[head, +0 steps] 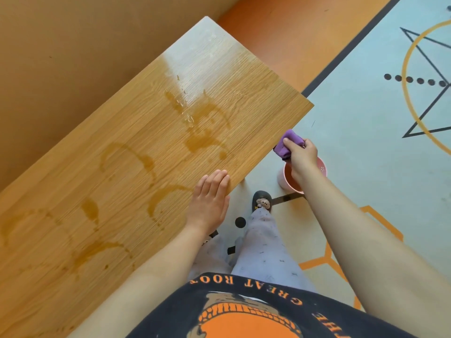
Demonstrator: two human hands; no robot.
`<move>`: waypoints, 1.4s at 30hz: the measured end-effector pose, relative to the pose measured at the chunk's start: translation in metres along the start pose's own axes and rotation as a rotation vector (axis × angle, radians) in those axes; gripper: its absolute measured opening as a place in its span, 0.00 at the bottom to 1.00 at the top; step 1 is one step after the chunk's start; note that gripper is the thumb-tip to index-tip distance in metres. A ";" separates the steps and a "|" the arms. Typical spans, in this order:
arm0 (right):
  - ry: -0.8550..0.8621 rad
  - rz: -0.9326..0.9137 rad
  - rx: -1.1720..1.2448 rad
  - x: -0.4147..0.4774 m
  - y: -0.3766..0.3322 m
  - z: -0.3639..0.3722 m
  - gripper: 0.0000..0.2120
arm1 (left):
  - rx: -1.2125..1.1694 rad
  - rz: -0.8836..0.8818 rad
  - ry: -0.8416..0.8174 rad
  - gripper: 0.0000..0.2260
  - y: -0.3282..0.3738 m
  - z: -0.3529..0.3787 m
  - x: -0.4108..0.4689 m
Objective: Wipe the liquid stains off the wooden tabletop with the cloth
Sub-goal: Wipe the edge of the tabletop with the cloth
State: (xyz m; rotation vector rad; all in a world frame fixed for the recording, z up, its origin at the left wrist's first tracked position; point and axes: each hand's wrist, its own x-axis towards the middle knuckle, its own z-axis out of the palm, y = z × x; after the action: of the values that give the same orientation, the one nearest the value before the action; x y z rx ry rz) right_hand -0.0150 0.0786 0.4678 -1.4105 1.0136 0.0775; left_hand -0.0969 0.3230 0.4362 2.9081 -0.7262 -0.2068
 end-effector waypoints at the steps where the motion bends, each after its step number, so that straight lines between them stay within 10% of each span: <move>1: -0.004 0.012 0.020 -0.003 0.007 0.002 0.08 | -0.006 -0.001 0.004 0.23 0.000 0.000 0.000; 42: -0.389 0.035 -0.144 -0.144 0.103 0.048 0.08 | -0.109 -0.121 0.112 0.19 -0.045 0.007 -0.122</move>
State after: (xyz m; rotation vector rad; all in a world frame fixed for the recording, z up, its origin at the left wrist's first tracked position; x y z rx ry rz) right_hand -0.1379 0.2155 0.4695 -1.4372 0.7197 0.4413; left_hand -0.1846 0.4197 0.4340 2.8342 -0.5062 -0.0915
